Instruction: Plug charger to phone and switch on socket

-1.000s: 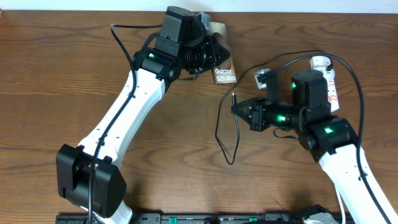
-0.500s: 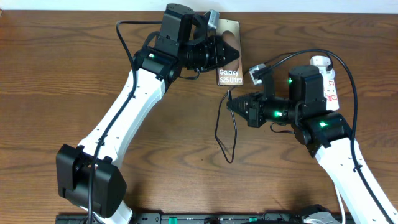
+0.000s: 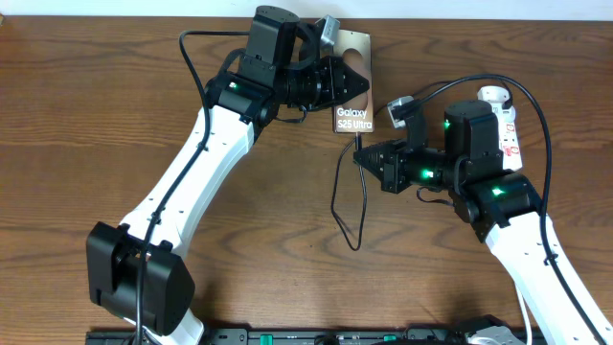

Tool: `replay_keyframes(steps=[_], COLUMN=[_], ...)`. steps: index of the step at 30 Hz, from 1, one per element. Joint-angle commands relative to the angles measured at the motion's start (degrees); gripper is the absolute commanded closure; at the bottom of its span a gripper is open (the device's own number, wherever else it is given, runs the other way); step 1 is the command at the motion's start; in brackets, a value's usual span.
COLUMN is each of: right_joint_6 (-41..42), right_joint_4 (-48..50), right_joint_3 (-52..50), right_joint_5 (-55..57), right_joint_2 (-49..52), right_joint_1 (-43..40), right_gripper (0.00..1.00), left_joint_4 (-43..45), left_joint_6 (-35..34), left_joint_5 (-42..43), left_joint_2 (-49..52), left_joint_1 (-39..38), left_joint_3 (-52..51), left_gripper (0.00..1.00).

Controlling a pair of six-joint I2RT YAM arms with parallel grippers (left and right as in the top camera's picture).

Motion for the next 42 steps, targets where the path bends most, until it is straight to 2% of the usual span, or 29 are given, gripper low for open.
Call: replay_keyframes(steps=[1,10,21,42], right_joint_6=[-0.42,-0.42,-0.44,-0.37], right_joint_4=[-0.24,-0.26,-0.20,0.04], right_joint_3=[0.57,0.57,0.57,0.57], right_joint_5=[1.27,1.25,1.33,4.50], right_joint_2=[0.02,0.02,0.02,0.02], right_joint_1=[0.33,0.35,1.84,1.84], right_gripper=[0.99,0.99,0.99,0.99], left_joint_4=[0.44,0.50,0.90,-0.42], left_joint_6=[0.04,-0.15,-3.85,-2.49], left_joint_5=[-0.09,-1.92,-3.08,-2.91], left_joint_2=[-2.19,-2.19,-2.19,-2.19], left_joint_1=[-0.02,-0.02,-0.04,-0.22], left_joint_3=[1.18,1.18,1.18,1.18], left_gripper=[0.93,0.93,0.93,0.93])
